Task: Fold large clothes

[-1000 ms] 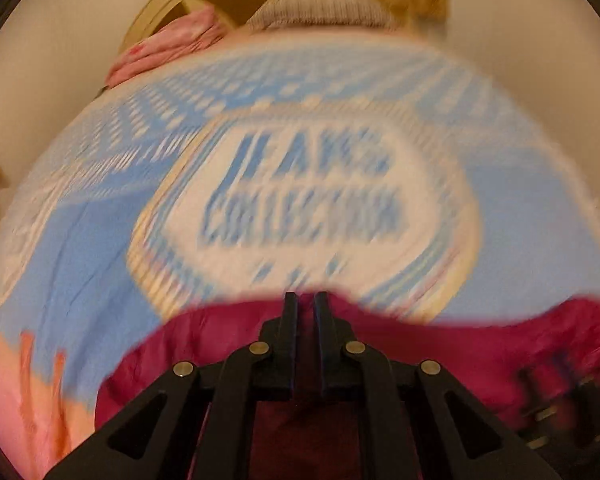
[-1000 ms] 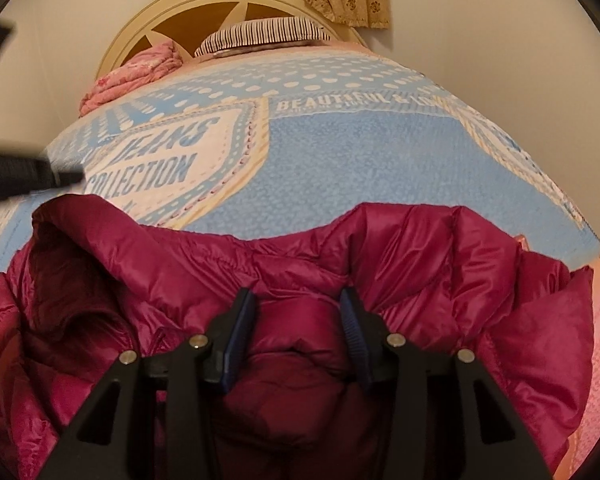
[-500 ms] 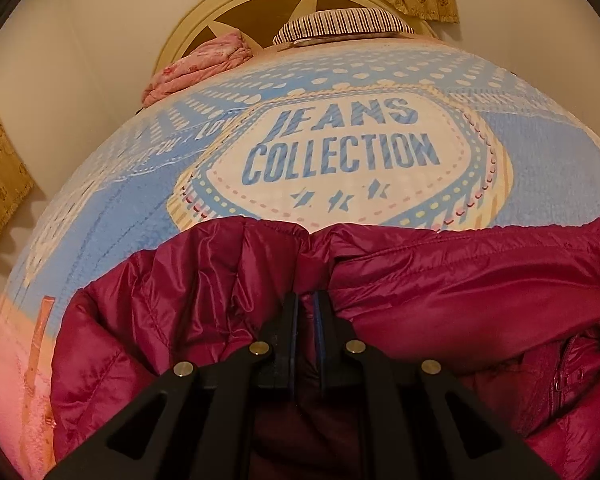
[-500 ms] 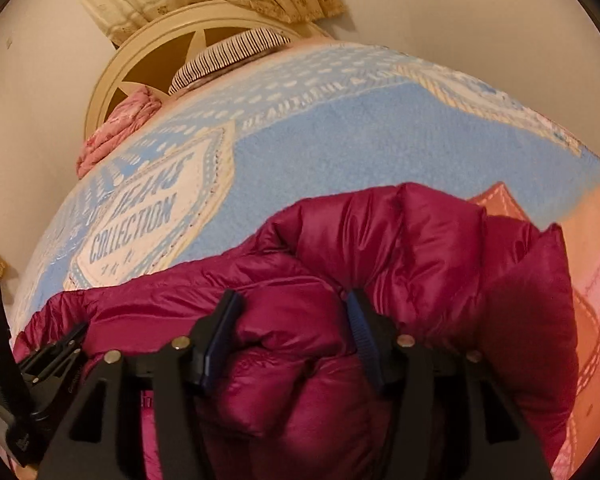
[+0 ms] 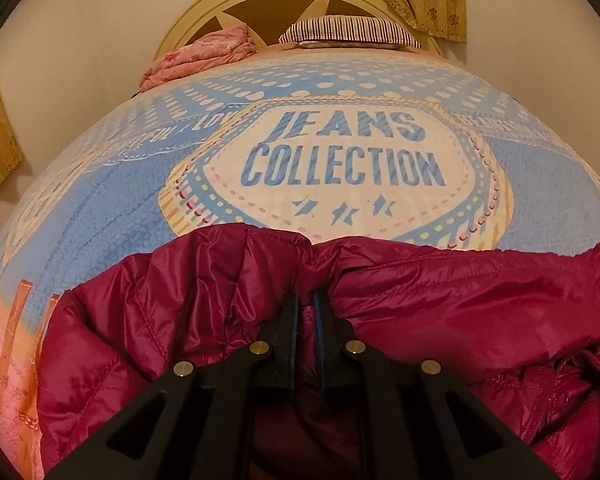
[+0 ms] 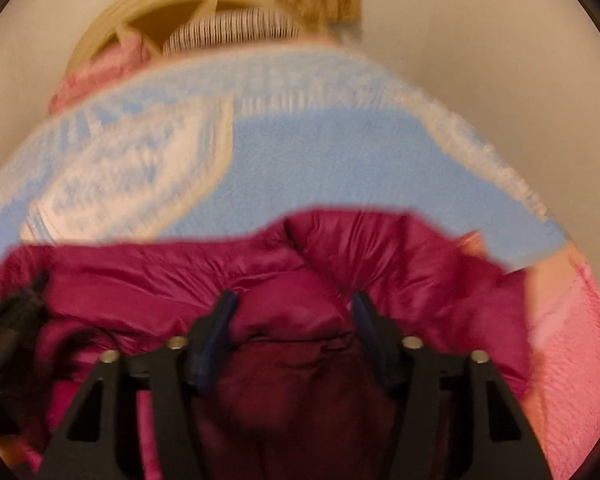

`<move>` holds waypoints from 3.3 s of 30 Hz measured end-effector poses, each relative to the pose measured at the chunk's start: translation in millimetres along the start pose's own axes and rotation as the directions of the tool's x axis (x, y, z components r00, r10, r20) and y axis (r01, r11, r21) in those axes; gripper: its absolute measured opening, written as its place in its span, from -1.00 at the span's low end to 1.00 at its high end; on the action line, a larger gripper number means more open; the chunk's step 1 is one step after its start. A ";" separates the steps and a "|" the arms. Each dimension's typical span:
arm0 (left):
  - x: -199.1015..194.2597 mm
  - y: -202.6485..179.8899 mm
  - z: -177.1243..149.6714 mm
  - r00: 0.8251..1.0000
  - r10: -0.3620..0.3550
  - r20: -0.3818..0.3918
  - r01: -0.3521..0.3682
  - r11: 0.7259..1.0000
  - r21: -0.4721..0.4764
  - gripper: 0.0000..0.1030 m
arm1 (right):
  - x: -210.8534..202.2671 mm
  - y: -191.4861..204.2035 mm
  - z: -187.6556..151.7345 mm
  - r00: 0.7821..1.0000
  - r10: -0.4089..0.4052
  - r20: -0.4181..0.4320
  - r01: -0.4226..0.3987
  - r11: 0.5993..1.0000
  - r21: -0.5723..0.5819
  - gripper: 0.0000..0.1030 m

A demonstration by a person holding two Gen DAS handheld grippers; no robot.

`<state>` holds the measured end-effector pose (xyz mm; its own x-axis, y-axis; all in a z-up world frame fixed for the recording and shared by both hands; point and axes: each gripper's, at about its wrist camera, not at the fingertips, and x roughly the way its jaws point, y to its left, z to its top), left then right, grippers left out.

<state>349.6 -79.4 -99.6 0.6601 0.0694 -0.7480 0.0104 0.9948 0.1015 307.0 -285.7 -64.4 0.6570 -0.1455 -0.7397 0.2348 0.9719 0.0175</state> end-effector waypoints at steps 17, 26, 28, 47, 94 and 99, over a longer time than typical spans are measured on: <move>3.2 0.6 4.4 1.000 -0.011 -0.011 0.011 1.000 -0.007 -0.84 | 42.6 47.7 -4.3 0.998 -0.050 -0.040 0.043 0.985 -0.164 0.14; -49.9 57.6 23.8 0.996 -0.082 0.032 0.083 0.995 -0.060 -0.85 | 39.6 48.8 -5.6 0.999 -0.047 -0.016 0.044 0.987 -0.156 0.14; -55.7 76.4 22.0 0.998 0.015 0.053 -0.011 0.997 -0.076 -0.85 | 39.6 48.8 -5.5 0.999 -0.045 -0.014 0.043 0.987 -0.154 0.14; 8.9 68.3 -9.4 0.963 0.267 -0.032 -0.267 0.964 0.008 -0.85 | 36.3 53.1 -3.0 0.996 -0.088 -0.019 0.083 0.981 -0.175 0.13; -245.0 203.5 -268.7 0.910 -0.406 -0.087 0.411 0.910 0.054 -0.84 | -358.7 -153.5 -225.6 0.986 0.145 0.087 -0.146 0.989 0.004 0.43; -259.5 198.0 -306.6 0.898 -0.427 -0.105 0.436 0.896 0.081 -0.84 | -365.1 -130.2 -255.4 0.979 0.192 0.062 -0.180 0.971 -0.160 0.60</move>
<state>-49.9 122.5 -86.5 0.5092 -0.3545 -0.7842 0.3580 0.9159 -0.1816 -146.4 -311.9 31.6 0.7333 0.0322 -0.6792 -0.0045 0.9991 0.0425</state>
